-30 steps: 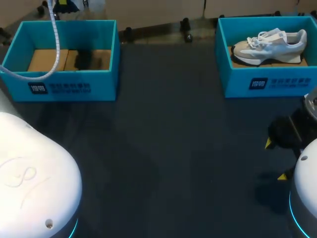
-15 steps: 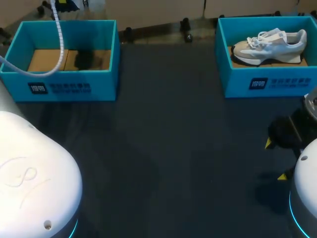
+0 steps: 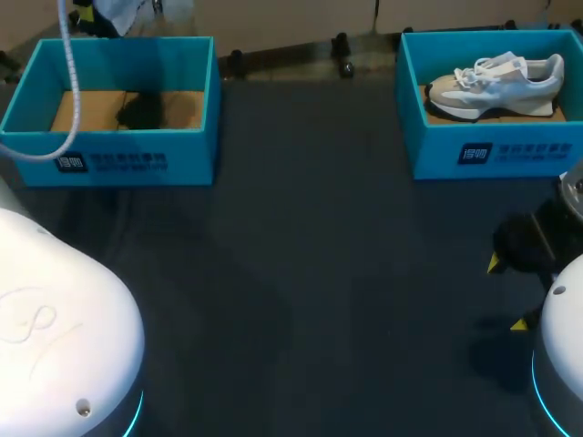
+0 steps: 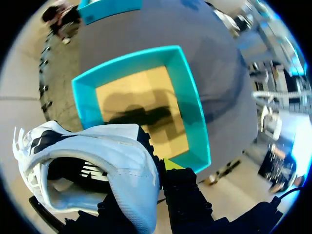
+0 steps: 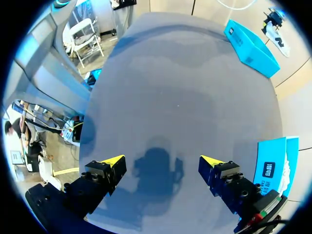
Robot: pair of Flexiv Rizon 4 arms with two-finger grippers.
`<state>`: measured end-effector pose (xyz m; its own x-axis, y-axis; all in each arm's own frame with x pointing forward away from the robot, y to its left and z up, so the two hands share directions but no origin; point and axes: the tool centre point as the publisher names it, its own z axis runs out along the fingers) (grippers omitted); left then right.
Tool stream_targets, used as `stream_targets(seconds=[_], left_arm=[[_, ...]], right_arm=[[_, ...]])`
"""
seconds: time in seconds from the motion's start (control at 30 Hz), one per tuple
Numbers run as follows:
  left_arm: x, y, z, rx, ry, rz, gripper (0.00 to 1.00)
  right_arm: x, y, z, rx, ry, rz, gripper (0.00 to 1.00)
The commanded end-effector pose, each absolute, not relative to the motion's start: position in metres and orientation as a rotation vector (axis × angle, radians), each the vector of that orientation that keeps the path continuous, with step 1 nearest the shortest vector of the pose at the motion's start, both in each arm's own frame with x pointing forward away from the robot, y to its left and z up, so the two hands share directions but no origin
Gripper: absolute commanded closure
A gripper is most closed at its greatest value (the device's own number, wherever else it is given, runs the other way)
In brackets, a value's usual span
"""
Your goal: Take the shoe out of the shoebox, open the shoe tongue, remove and reinsert the insole, then place the shoe into the shoebox
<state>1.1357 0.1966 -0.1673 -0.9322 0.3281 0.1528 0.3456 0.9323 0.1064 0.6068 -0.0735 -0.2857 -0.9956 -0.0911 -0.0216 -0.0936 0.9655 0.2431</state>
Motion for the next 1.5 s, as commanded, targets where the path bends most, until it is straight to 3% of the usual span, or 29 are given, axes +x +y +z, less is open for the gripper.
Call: stream_targets(seconds=[0.03,0.43,1.0,1.5], left_arm=[[1.126,0.205,-0.171,-1.191,-2.874,-0.173,1.0],[1.126,0.205,-0.171,-1.191,-2.874,-0.173,1.0],[1.12,0.263,-0.19,-2.107,-2.518,-0.185,1.0],[1.121,0.261,-0.192,-2.137,-2.472,-0.19,1.0]], right_arm=[[0.605,-0.074,-0.286,-0.145,3.1,0.384,0.0],[0.605,-0.074,-0.286,-0.145,3.1,0.384,0.0],[0.605,-0.074,-0.286,-0.145,3.1,0.384,0.0],[0.605,-0.074,-0.286,-0.145,3.1,0.384,0.0]])
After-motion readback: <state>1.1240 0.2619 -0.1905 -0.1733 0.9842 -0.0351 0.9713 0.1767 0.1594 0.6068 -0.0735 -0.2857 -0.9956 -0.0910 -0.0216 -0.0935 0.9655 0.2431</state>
